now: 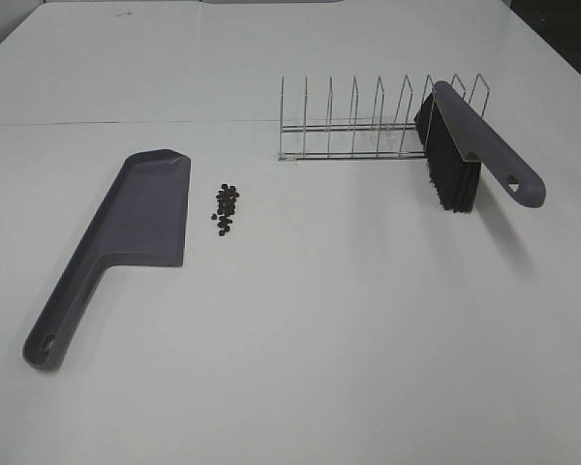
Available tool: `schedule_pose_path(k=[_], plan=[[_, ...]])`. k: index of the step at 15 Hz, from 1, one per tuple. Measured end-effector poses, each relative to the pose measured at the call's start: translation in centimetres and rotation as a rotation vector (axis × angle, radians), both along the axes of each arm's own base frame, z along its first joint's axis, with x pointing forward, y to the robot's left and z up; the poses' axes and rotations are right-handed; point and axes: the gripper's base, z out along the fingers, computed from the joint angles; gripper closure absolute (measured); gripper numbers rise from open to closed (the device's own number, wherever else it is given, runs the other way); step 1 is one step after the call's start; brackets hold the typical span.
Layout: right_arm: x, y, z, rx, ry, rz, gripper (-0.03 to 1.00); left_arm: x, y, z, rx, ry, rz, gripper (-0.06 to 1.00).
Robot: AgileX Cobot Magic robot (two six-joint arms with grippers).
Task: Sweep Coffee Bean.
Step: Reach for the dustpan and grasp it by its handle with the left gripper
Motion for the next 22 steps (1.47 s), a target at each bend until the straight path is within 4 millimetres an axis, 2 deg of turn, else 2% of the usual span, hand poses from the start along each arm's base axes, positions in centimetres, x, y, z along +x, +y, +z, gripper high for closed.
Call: schedule_pose_path(k=[22], plan=[[0.00, 0.00, 0.00, 0.000, 0.000, 0.000, 0.21, 0.00, 0.00, 0.00, 0.000, 0.000, 0.000, 0.29]])
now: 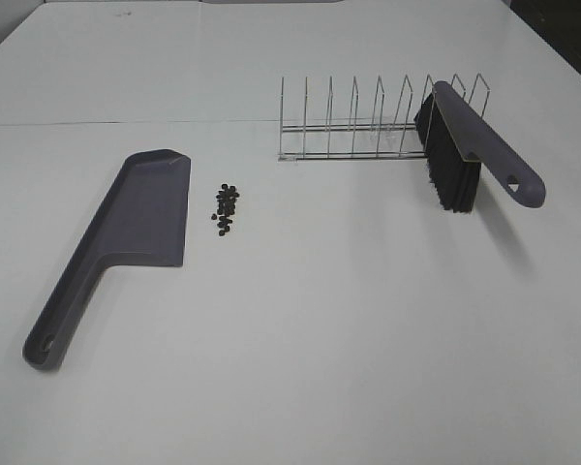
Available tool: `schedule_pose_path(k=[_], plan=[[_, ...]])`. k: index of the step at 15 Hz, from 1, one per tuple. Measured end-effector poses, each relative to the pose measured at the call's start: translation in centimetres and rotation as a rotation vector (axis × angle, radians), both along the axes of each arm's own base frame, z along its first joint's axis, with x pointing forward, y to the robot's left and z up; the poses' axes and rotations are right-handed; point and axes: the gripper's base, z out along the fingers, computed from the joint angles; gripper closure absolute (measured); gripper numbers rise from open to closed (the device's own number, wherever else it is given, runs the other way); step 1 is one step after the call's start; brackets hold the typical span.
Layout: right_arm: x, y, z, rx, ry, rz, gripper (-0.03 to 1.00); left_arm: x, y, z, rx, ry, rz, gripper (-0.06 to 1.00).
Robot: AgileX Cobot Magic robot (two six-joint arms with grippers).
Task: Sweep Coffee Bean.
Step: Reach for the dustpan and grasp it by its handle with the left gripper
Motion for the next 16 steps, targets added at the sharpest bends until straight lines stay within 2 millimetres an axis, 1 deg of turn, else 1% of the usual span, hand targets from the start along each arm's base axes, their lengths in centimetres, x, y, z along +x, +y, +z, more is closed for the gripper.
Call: schedule_pose_path(k=[10, 12, 13, 14, 16], plan=[[0.0, 0.0, 0.0, 0.000, 0.000, 0.000, 0.21, 0.0, 0.0, 0.0, -0.003, 0.000, -0.002, 0.29], [0.0, 0.0, 0.0, 0.000, 0.000, 0.000, 0.21, 0.1, 0.0, 0.1, -0.034, 0.011, 0.014, 0.30], [0.0, 0.0, 0.0, 0.000, 0.000, 0.000, 0.21, 1.5, 0.0, 0.8, -0.067, 0.029, 0.033, 0.33], [0.0, 0.0, 0.0, 0.000, 0.000, 0.000, 0.21, 2.6, 0.0, 1.4, -0.084, 0.017, 0.039, 0.34], [0.0, 0.0, 0.0, 0.000, 0.000, 0.000, 0.21, 5.5, -0.2, 2.2, -0.148, 0.008, 0.045, 0.34]])
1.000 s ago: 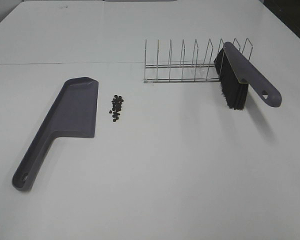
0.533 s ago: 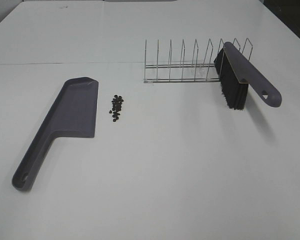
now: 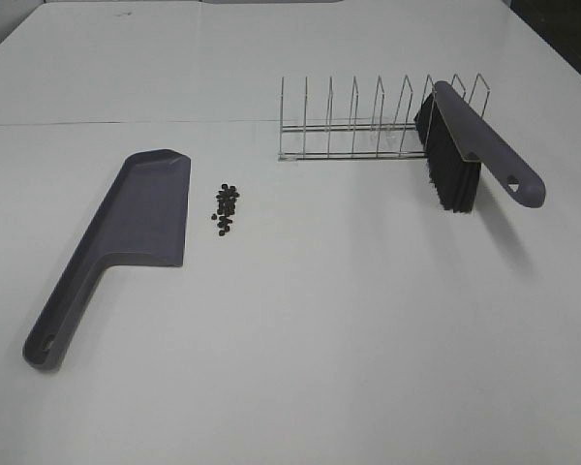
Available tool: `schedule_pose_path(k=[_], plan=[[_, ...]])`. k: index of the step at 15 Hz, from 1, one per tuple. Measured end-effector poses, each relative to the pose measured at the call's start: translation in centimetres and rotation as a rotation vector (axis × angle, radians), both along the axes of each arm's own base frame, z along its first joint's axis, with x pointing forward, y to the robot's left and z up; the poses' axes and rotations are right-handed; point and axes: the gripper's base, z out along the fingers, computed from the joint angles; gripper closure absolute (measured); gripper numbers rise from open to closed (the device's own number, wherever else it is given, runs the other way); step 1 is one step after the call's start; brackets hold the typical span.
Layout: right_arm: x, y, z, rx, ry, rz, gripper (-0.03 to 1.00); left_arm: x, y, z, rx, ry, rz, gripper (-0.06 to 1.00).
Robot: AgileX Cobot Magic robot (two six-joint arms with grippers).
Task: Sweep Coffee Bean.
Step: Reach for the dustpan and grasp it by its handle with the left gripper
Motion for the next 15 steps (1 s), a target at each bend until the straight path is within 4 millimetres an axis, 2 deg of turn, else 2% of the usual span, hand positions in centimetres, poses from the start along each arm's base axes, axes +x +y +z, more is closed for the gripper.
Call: schedule_pose_path(k=[2, 7, 8, 10, 11, 13, 14, 15], plan=[[0.0, 0.0, 0.0, 0.000, 0.000, 0.000, 0.21, 2.7, -0.2, 0.1, -0.066, 0.037, 0.004, 0.34], [0.0, 0.0, 0.0, 0.000, 0.000, 0.000, 0.21, 13.3, -0.5, -1.0, -0.083, 0.382, -0.024, 0.34], [0.0, 0.0, 0.0, 0.000, 0.000, 0.000, 0.21, 14.5, -0.5, -1.3, -0.089, 0.427, -0.028, 0.34], [0.0, 0.0, 0.0, 0.000, 0.000, 0.000, 0.21, 18.6, -0.7, -3.2, -0.114, 0.605, -0.046, 0.33], [0.0, 0.0, 0.0, 0.000, 0.000, 0.000, 0.21, 22.0, -0.9, -5.2, -0.129, 0.733, -0.056, 0.29], [0.0, 0.0, 0.0, 0.000, 0.000, 0.000, 0.21, 24.4, -1.1, -7.8, -0.130, 0.827, -0.060, 0.24], [0.0, 0.0, 0.0, 0.000, 0.000, 0.000, 0.21, 24.8, -1.3, -8.3, -0.126, 0.844, -0.066, 0.23], [0.0, 0.0, 0.0, 0.000, 0.000, 0.000, 0.21, 25.5, -2.0, -9.8, -0.116, 0.890, -0.085, 0.23]])
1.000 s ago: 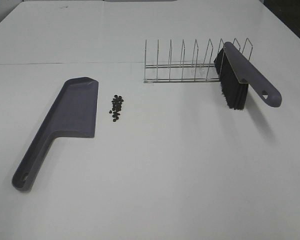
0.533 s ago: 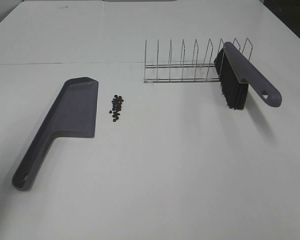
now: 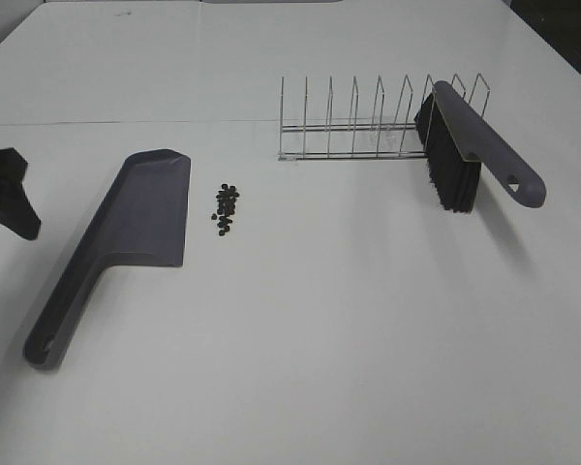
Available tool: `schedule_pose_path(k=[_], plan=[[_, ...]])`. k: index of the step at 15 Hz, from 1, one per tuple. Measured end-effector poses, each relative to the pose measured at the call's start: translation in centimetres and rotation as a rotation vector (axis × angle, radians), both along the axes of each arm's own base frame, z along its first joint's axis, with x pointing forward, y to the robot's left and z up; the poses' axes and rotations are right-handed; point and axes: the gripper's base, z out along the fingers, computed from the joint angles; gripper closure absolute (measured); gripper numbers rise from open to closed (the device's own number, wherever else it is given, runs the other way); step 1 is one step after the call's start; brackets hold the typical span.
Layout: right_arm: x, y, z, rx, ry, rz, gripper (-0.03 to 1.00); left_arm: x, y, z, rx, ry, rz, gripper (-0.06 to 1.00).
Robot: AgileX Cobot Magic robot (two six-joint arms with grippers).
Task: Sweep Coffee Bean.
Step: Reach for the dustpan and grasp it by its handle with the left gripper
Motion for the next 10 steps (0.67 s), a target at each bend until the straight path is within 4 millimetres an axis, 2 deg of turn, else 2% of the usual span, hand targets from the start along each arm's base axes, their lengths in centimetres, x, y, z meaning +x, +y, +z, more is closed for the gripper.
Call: schedule_pose_path(k=[4, 7, 10], plan=[[0.0, 0.0, 0.0, 0.000, 0.000, 0.000, 0.21, 0.8, -3.8, -4.5, 0.049, 0.096, -0.079, 0.22], [0.0, 0.0, 0.0, 0.000, 0.000, 0.000, 0.21, 1.2, -5.2, -6.0, 0.124, 0.115, -0.096, 0.22], [0.0, 0.0, 0.0, 0.000, 0.000, 0.000, 0.21, 2.7, -6.7, -7.1, 0.138, 0.116, -0.097, 0.22]])
